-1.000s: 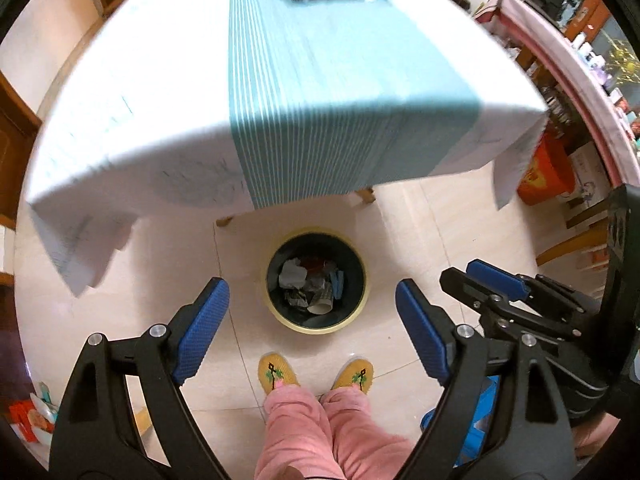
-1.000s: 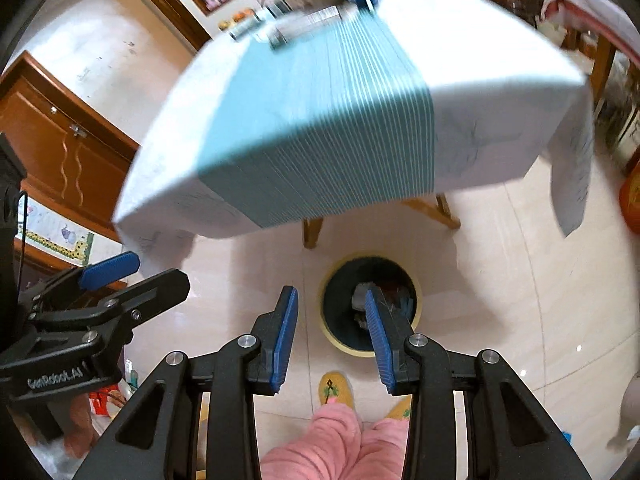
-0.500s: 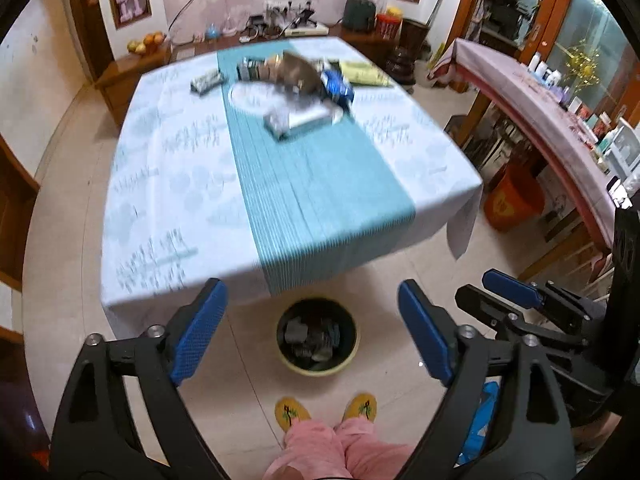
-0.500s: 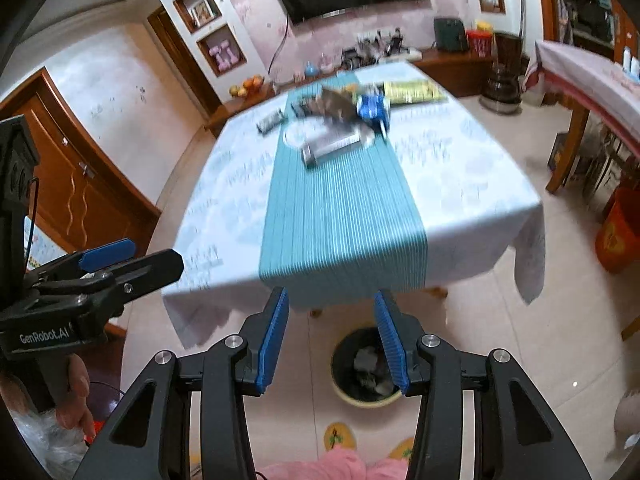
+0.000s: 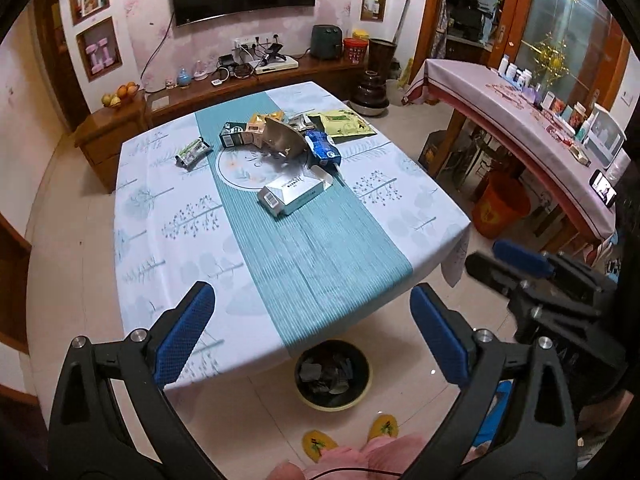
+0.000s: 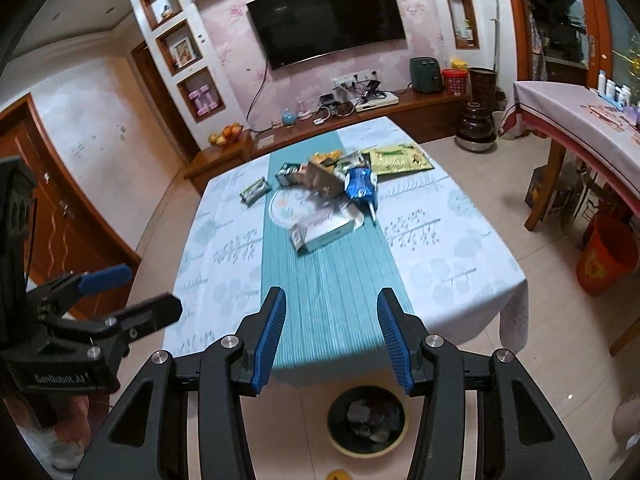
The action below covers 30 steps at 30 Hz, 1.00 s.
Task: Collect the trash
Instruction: 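Grasp the silver box with the left tool while the right tool grasps the blue milk carton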
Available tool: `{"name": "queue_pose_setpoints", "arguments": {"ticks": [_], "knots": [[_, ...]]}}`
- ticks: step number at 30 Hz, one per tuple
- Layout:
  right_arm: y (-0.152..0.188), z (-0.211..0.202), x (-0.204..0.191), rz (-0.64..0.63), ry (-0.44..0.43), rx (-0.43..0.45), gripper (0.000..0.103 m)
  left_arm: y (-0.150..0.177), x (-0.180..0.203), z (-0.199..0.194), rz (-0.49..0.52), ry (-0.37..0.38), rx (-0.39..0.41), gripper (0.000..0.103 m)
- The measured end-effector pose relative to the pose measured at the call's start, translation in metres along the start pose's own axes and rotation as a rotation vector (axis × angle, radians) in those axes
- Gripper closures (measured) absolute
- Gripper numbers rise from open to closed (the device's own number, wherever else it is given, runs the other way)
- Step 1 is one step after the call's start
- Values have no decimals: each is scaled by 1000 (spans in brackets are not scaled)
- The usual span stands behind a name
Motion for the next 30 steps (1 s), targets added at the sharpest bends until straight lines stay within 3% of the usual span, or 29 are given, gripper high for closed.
{"name": "queue_pose_setpoints", "arguments": {"ticks": [8, 16, 22, 26, 30], "knots": [[-45, 52, 12, -19, 5, -27, 55, -38, -21, 49, 10, 20, -44, 7], [-97, 145, 58, -32, -80, -111, 55, -76, -41, 126, -20, -2, -127, 7], [-127, 219, 99, -37, -145, -220, 55, -110, -42, 210, 21, -78, -210, 7], [-135, 264, 116, -35, -176, -284, 55, -123, -23, 278, 47, -42, -315, 12], [-140, 303, 130, -41, -199, -340, 55, -126, -3, 323, 114, -43, -351, 12]]}}
Point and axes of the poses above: each gripper's, at about its wrist camera, not at the fingertips, and z roughly the way its jaws point, x to its right, y to its underside, the point moved 8 cm from there along z, roughly the way its jaws point, and after that the axes turned 8 degrees about -y, right-handed, at the moved point
